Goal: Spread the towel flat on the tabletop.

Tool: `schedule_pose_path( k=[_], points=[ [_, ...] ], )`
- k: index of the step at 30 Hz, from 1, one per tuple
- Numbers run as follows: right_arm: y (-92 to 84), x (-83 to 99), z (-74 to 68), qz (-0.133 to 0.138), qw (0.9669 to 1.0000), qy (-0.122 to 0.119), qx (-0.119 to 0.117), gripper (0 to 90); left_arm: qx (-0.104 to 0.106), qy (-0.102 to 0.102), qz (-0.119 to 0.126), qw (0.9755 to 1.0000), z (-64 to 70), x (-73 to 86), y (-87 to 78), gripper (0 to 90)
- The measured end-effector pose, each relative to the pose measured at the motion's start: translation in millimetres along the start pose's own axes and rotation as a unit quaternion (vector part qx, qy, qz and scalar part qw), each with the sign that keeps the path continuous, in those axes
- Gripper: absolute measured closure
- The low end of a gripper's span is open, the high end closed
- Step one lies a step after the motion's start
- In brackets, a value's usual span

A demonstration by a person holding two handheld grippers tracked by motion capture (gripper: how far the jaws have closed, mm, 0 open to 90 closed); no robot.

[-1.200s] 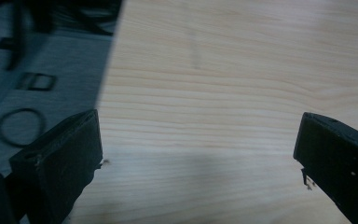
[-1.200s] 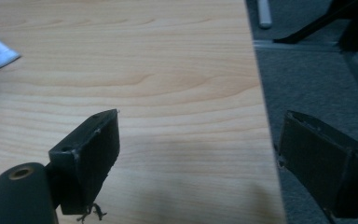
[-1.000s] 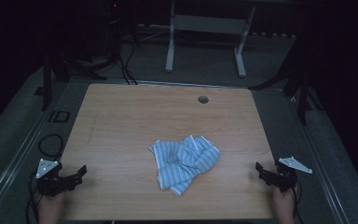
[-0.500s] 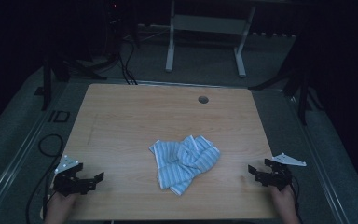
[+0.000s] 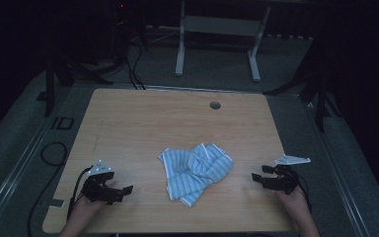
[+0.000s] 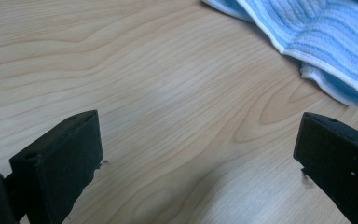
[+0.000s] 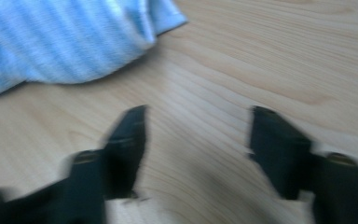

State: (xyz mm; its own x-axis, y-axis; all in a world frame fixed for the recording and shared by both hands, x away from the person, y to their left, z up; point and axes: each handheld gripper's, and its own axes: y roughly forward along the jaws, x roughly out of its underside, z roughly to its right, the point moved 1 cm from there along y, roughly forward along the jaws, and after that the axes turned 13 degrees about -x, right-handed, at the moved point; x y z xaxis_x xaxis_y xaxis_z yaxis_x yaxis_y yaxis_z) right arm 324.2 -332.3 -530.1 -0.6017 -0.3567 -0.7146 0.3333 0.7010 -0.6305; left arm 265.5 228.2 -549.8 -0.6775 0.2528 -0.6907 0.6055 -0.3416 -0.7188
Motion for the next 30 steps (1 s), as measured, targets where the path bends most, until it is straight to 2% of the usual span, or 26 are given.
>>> schedule_pose_path(
  k=[2,3,4,6,7,9,13,15,17,18,20,21,24,25,27,28,29,30],
  points=[
    [3.7,-7.5,-3.5,-0.016,0.9997,-0.015,-0.008,47.2,0.001,0.008,-0.003,1.0,3.3,-2.1,1.8,1.8],
    [3.7,-7.5,-3.5,-0.016,0.9997,-0.015,-0.008,47.2,0.002,0.017,-0.007,0.9998,6.5,-3.8,3.2,1.8],
    [7.3,-14.2,-6.4,-0.028,0.999,-0.027,-0.022,53.6,0.006,0.03,-0.009,0.9995,13.8,-7.3,5.6,5.5],
    [11.1,-21.3,-9.3,-0.035,0.9983,-0.038,-0.028,55.1,0.019,0.036,-0.011,0.9991,21.2,-11.3,8.4,6.4],
    [13.0,-25.1,-10.9,-0.036,0.9979,-0.043,-0.032,56.2,0.019,0.036,-0.011,0.9991,21.2,-11.3,8.4,7.4],
    [17.0,-33.1,-14.1,-0.035,0.9972,-0.05,-0.044,56.2,0.025,0.045,-0.012,0.9986,31.7,-18.9,13.4,14.3],
    [23.8,-45.9,-18.5,-0.033,0.9959,-0.062,-0.057,56.6,0.039,0.044,-0.019,0.9981,41.7,-27.9,20.1,15.4],
    [28.6,-55.1,-21.3,-0.032,0.9954,-0.07,-0.058,58.1,0.046,0.059,-0.022,0.9969,51.6,-34.7,25.1,15.4],
    [35.6,-69.2,-24.8,-0.03,0.9937,-0.078,-0.075,58.1,0.058,0.068,-0.022,0.9957,60.6,-39.3,28.6,15.5],
    [35.6,-69.2,-24.8,-0.03,0.9937,-0.078,-0.075,58.1,0.062,0.075,-0.024,0.995,65.1,-41.9,30.4,15.5],
    [39.6,-77.6,-28.8,-0.031,0.9921,-0.08,-0.091,57.9,0.073,0.083,-0.027,0.9936,73.5,-46.4,34.2,15.5],
    [44.6,-83.8,-32.2,-0.037,0.9906,-0.085,-0.101,57.1,0.079,0.085,-0.032,0.9927,79.7,-49.5,38.0,18.5],
    [50.6,-86.9,-34.1,-0.05,0.9895,-0.086,-0.104,55.7,0.087,0.09,-0.037,0.9915,87.7,-51.7,43.3,20.7],
    [57.2,-87.4,-33.8,-0.066,0.9888,-0.087,-0.102,55.1,0.092,0.097,-0.044,0.9901,92.4,-52.6,47.0,23.4],
    [59.5,-87.2,-33.0,-0.073,0.9883,-0.085,-0.104,55.2,0.093,0.099,-0.047,0.9896,95.1,-53.0,49.3,24.3],
    [63.0,-86.4,-32.2,-0.08,0.9877,-0.084,-0.105,56.4,0.1,0.102,-0.048,0.9886,96.5,-53.3,50.8,24.7],
    [66.8,-84.5,-32.2,-0.094,0.9859,-0.082,-0.112,66.4,0.103,0.105,-0.048,0.988,99.6,-53.6,53.0,34.3],
    [66.8,-84.5,-32.2,-0.094,0.9859,-0.082,-0.112,66.4,0.103,0.105,-0.048,0.988,99.6,-53.6,53.0,35.2]
  ],
)
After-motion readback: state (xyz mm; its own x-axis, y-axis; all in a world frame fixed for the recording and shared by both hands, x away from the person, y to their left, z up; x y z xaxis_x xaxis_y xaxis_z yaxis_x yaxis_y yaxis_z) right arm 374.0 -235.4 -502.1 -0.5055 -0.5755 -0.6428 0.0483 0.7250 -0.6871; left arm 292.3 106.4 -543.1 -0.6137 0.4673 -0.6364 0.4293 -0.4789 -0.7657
